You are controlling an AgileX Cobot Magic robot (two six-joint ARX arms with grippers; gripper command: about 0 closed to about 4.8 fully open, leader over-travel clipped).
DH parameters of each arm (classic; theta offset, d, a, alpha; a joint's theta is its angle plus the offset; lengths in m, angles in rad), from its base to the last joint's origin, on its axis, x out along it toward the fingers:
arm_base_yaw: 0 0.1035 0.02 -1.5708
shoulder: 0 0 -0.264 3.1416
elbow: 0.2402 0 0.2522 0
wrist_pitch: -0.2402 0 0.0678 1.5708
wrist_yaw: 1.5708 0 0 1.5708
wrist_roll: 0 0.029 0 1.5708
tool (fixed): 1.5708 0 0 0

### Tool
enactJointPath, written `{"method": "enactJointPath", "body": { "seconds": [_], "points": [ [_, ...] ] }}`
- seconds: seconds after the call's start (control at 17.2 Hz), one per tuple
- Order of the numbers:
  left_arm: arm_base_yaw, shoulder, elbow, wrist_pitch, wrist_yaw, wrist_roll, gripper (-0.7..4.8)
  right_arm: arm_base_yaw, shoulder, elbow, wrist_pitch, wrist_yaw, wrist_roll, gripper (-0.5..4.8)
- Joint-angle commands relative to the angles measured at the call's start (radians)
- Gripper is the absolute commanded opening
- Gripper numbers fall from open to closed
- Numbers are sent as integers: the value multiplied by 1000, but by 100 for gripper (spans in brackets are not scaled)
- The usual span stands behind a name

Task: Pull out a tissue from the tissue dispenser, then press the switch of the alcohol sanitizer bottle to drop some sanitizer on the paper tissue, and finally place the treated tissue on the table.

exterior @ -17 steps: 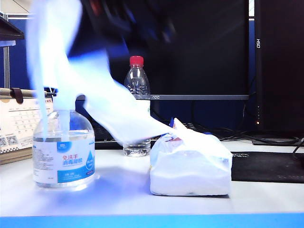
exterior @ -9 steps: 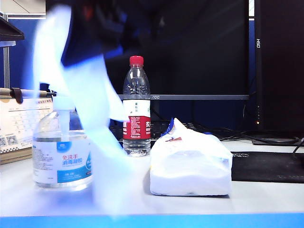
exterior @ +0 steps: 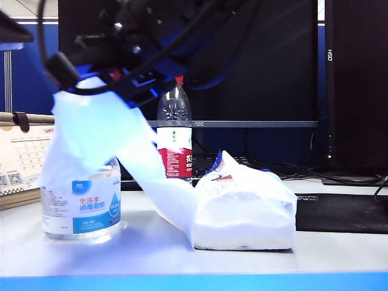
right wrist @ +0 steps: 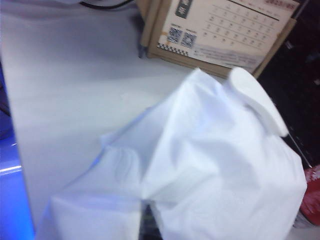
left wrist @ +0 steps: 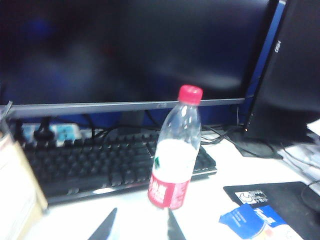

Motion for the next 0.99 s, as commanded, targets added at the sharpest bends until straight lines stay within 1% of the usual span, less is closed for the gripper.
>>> {"method": "enactJointPath", "body": {
  "seconds": [0.06, 0.12, 0.17, 0.23, 0.41, 0.58, 0.64, 0.76, 0.87, 0.93, 0.99],
  "points": [
    [2, 157, 84, 15, 64, 72, 120, -12, -1, 3, 27, 5, -9, -6],
    [2, 224, 108, 45, 58, 78, 120, -15, -1, 3, 30, 5, -10, -6],
    [2, 331, 135, 162, 44, 72, 120, -28, -1, 3, 38, 0, -40, -6],
    [2, 359, 143, 194, 34, 64, 120, -39, -1, 3, 49, -7, -55, -6],
    [3, 378, 151, 213, 35, 44, 119, -76, -1, 3, 50, -49, -50, -6],
    [3, 401, 151, 196, 42, 20, 116, -76, -1, 3, 51, -61, -51, -6],
    [3, 432, 151, 214, 62, 11, 115, -76, 5, 3, 58, -101, -51, -6],
    [3, 504, 151, 236, 106, -20, 115, -76, 24, 3, 60, -88, -53, -6],
    [3, 515, 151, 270, 108, -24, 110, -79, 39, 3, 58, -87, -54, -6],
    [3, 515, 152, 286, 118, -42, 110, -84, 39, 3, 57, -87, -54, -6],
    [3, 515, 155, 283, 127, -46, 110, -84, 39, 3, 58, -87, -56, -6]
  ]
}}
